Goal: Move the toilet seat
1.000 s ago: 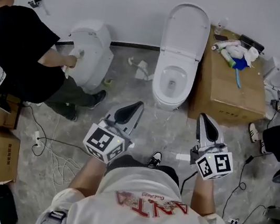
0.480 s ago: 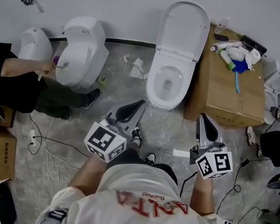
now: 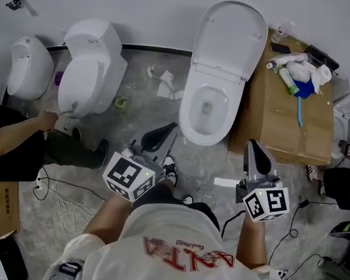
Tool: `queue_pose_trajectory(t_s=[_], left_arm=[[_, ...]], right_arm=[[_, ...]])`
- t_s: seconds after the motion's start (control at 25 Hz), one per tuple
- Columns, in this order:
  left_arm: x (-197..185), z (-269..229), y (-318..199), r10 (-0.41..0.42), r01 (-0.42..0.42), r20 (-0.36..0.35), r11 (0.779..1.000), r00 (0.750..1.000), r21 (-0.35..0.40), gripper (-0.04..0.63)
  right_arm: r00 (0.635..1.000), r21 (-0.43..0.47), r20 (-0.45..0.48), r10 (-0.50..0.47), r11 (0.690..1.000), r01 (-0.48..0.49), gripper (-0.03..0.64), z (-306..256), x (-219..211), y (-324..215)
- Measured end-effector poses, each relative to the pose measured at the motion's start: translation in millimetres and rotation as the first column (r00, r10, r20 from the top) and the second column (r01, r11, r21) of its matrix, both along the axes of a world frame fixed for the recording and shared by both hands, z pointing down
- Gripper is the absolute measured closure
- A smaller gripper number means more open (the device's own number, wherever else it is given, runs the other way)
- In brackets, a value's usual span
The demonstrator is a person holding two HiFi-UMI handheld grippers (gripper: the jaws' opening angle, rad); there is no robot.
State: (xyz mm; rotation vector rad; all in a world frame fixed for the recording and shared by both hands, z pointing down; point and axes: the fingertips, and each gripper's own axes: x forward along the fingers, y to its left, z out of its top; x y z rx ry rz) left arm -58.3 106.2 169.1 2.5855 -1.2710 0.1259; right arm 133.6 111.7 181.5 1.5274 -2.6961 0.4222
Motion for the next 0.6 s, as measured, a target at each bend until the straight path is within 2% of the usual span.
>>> queue_pose_trajectory(t_s=[0.36,0.52,0.6], left_arm=[[-35.1,48.8,-104.8,0.025,-0.027,-0.020,0.994,0.999,-0.102,0.584],[-33.9,79.6,-126.0,0.091,-0.099,-0.058,0.982,0.994,-0.163,0.584],[-32.2,97.2,-130.6,0.089,-0.100,-0.063,0.976,0.994,-0.191,0.584]], right_arm=[[0.996,-0.098,-0.026,0.083,0.992,-0.086,0.614,46.9,-18.3,-91.2],[0.992,-0.153,-0.045,0.117,0.981,-0.123,0.614,80.2,-12.2,-113.2],[0.991,-0.197,-0.051,0.127,0.971,-0.135,0.612,105.8,-4.9,-118.3]])
